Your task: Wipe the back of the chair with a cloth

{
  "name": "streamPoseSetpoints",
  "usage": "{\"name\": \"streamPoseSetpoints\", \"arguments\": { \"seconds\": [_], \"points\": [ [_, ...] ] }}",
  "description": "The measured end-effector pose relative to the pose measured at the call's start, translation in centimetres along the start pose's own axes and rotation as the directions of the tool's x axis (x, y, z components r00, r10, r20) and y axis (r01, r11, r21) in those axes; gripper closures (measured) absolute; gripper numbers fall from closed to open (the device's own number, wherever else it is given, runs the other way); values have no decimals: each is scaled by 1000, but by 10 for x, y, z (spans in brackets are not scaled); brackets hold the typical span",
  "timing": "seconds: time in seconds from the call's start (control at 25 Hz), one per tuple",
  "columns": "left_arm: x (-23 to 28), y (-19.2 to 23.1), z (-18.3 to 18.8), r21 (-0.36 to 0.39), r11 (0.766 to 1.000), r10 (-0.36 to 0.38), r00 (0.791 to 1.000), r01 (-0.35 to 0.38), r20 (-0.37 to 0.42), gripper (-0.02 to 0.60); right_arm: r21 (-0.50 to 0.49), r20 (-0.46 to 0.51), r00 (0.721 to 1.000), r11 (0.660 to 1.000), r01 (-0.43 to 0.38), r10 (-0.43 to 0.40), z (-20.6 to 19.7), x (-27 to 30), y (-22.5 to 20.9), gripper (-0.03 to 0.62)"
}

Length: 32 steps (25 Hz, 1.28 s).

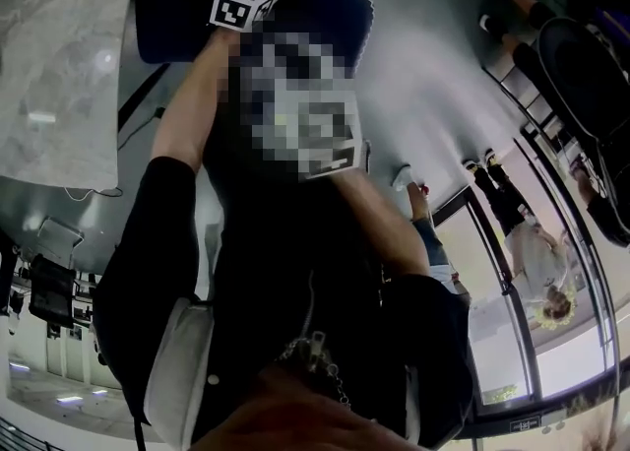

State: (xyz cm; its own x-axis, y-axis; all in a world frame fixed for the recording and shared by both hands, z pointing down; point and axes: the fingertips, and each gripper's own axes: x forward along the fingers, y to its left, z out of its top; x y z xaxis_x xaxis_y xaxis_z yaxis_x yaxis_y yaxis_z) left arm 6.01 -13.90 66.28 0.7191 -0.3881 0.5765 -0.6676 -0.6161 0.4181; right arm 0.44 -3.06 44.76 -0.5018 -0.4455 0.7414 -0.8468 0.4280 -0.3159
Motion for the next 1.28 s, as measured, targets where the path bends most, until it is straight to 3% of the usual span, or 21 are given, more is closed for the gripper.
{"name": "streamPoseSetpoints", "arguments": {
  "seconds": [0.52,0.92,1.28],
  "points": [
    [-38,-59,40,47,999,-11,998,8,61,446,-24,25,997,997,-76,76,9,-24,15,591],
    [-57,-84,58,62,998,5,997,-10,80,448,-65,71,983,984,-163,168,26,-56,49,591],
    [-69,-107,75,85,996,-11,995,3,94,448,-84,102,980,983,-166,174,37,-80,45,591]
  ]
}}
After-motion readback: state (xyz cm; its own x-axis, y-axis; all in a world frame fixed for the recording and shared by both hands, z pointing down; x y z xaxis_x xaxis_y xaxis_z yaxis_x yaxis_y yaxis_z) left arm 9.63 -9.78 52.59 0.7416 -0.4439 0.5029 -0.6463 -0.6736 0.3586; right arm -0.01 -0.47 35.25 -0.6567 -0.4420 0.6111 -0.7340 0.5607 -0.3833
